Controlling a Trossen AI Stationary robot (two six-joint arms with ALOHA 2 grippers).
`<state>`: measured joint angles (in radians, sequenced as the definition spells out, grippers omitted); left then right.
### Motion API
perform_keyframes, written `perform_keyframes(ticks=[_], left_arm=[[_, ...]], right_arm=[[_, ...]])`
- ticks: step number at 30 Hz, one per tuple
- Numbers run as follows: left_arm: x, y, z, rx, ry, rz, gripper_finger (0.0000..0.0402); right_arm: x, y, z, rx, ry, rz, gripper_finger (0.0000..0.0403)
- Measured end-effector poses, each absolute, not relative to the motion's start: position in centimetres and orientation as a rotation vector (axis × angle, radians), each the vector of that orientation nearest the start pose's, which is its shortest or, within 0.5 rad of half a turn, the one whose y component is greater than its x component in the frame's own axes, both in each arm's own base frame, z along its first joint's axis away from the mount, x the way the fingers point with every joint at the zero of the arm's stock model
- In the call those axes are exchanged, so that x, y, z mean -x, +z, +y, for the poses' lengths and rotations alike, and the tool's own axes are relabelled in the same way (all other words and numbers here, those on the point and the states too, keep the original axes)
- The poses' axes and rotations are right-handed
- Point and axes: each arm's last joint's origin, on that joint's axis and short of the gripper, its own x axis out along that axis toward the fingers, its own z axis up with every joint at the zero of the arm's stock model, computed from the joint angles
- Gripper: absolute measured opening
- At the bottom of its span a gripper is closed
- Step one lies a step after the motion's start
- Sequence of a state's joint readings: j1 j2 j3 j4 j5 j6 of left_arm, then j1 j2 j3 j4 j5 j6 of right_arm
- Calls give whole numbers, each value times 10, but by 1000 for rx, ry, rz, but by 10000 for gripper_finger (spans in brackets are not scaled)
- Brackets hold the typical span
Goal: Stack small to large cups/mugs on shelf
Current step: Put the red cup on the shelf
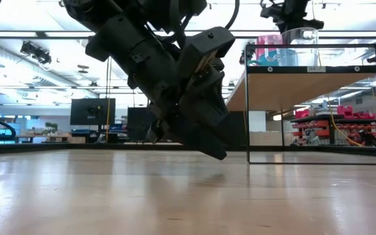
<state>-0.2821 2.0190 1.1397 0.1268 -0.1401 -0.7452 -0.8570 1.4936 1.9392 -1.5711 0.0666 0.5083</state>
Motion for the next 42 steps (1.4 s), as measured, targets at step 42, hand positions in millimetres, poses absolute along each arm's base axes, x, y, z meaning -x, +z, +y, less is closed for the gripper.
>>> perform_keyframes(ticks=[42], left_arm=[[-394,125,-104,570,156,742,172]], right_arm=[[-181,419,-198,-805,-961,992,37]])
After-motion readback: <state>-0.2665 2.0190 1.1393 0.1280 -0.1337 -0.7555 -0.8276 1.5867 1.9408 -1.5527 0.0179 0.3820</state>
